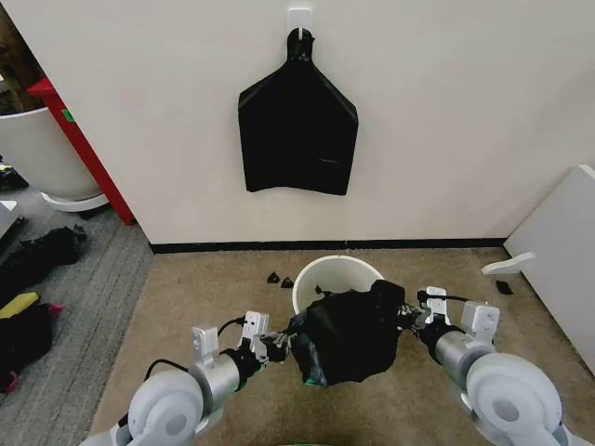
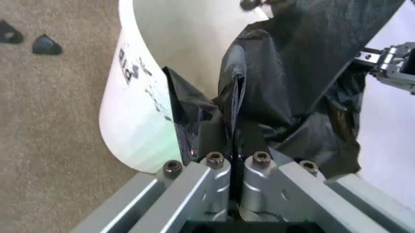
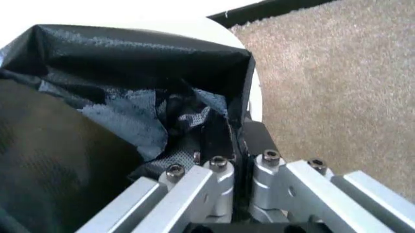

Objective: Place the garbage bag over the trash bin.

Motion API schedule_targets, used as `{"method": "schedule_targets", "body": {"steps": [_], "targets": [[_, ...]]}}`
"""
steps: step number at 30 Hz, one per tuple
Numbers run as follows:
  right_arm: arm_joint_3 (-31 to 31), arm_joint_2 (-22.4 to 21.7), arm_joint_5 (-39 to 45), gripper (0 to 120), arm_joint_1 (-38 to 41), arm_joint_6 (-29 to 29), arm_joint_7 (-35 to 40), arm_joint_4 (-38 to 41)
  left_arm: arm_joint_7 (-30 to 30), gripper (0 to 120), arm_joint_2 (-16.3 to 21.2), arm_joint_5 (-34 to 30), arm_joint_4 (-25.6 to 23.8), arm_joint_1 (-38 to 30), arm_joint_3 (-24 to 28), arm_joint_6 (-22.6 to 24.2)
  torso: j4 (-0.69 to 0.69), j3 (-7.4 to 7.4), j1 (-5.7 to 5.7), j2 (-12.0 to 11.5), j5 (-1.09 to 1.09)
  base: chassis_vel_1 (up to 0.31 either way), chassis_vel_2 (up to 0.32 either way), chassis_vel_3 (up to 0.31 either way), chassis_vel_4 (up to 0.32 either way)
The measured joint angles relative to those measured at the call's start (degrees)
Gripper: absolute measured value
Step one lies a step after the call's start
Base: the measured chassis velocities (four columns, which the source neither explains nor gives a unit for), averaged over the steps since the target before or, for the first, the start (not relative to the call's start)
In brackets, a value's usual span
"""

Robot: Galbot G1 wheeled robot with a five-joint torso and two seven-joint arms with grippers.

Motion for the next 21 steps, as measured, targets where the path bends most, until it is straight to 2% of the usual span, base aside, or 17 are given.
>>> {"method": "schedule_targets", "body": {"steps": [9, 21], "targets": [[0.36, 0.54, -3.32, 0, -2.39, 0.77, -1.5, -2.1, 3.76, 0, -0.51, 7.98, 1.55, 2.84, -0.04, -1.85, 0.0, 0.0, 0.0, 0.0, 0.0, 0.0, 0.0, 0.0, 0.0], [0.67, 1.35, -5.96, 0, -3.47, 2.5, -2.58, -4.56, 4.73, 0, -1.13, 10.63, 3.17, 3.57, -0.04, -3.9, 0.0, 0.0, 0.0, 0.0, 0.0, 0.0, 0.0, 0.0, 0.0]]}}
